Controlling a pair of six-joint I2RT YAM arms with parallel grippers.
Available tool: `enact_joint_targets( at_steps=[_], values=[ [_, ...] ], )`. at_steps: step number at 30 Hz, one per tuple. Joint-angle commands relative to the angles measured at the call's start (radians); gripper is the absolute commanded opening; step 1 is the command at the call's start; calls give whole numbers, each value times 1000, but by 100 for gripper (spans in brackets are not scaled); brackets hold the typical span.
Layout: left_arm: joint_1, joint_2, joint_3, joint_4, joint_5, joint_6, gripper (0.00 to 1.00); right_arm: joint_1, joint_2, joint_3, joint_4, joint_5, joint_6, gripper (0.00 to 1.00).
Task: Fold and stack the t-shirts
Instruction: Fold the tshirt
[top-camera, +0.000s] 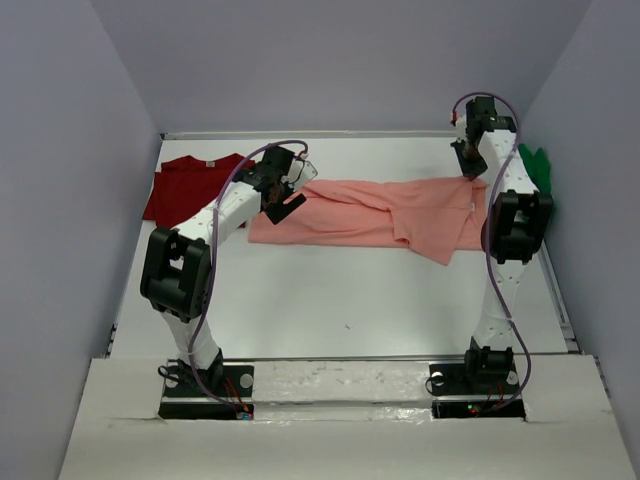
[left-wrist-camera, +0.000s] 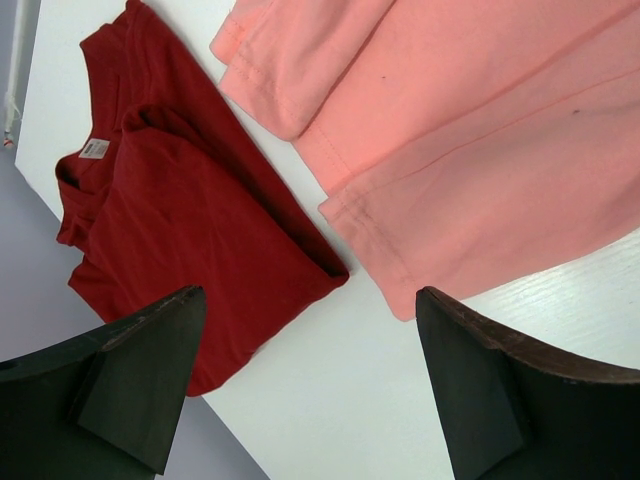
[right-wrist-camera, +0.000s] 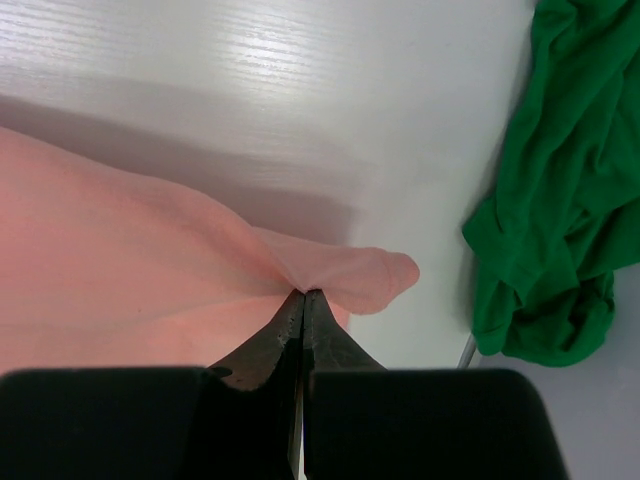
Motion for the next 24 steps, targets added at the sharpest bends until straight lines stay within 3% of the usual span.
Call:
enact_joint_targets(
  at_steps=[1, 18, 19, 20, 21, 22, 24],
  values=[
    [-6, -17, -1, -16, -2, -2, 99, 1, 35, 31, -18, 4, -12, 0],
    [-6, -16, -21, 0, -28, -4, 99, 1, 231, 194, 84, 109, -54, 0],
    [-4, -16, -24, 3, -34, -4, 99, 1, 237, 185, 106, 135, -61, 5],
    [-6, -17, -25, 4, -36, -2, 99, 1, 239, 182, 110, 142, -63, 17],
    [-4, -17, -27, 7, -39, -4, 99, 1, 233, 175, 115, 145, -63, 33],
    [-6, -17, -28, 12, -41, -1, 99, 1, 222, 153, 126, 143, -63, 67],
    [-4, -17, -27, 17, -45, -1, 99, 1, 192, 125, 149, 136, -54, 96]
  ],
)
